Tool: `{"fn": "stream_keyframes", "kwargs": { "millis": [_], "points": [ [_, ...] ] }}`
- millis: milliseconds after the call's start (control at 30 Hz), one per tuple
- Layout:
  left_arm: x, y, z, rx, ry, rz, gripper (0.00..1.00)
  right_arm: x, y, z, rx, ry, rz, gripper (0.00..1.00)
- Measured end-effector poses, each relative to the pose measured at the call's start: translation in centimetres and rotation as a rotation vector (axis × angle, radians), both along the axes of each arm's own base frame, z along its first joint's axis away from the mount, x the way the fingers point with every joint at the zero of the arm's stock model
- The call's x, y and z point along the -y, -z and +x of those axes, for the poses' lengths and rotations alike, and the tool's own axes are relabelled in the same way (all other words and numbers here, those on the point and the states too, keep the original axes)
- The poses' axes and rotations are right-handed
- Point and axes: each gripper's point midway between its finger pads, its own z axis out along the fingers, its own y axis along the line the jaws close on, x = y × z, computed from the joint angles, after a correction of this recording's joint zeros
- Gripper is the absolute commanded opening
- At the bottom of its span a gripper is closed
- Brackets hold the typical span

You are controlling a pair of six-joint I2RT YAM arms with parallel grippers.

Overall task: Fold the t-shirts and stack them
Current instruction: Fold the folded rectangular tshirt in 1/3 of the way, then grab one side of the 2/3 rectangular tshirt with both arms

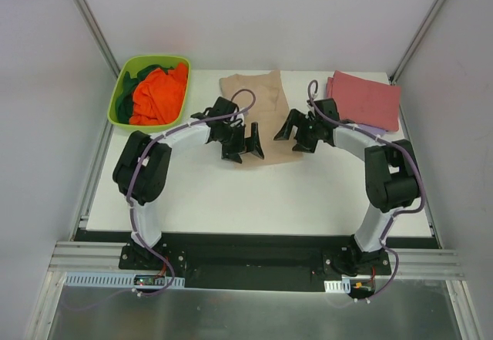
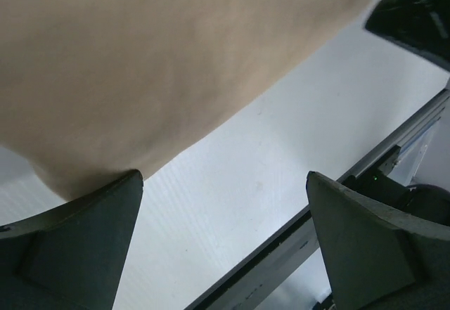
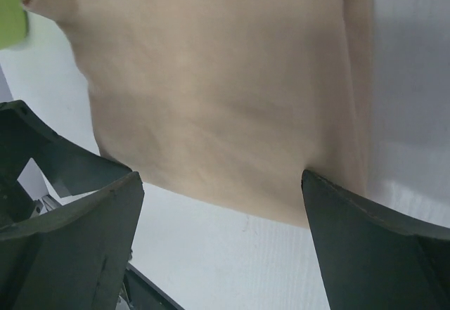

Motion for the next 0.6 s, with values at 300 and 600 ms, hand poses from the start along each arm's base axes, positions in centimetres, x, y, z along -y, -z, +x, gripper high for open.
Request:
{"fn": "stream_keyframes", "kwargs": {
  "millis": [300,600],
  "points": [
    [-2.5,4.4,-3.4,-0.15,-0.051,0.053,0.99,1.3,3.2,-3.2,-0.082,0.012,-0.02,0.96],
    [-3.8,4.4,-6.0,-0.158,-0.071,0.055,0.99,2.0,3.3,-6.2,-0.08,-0.004,-0.029,0.96]
  ]
}}
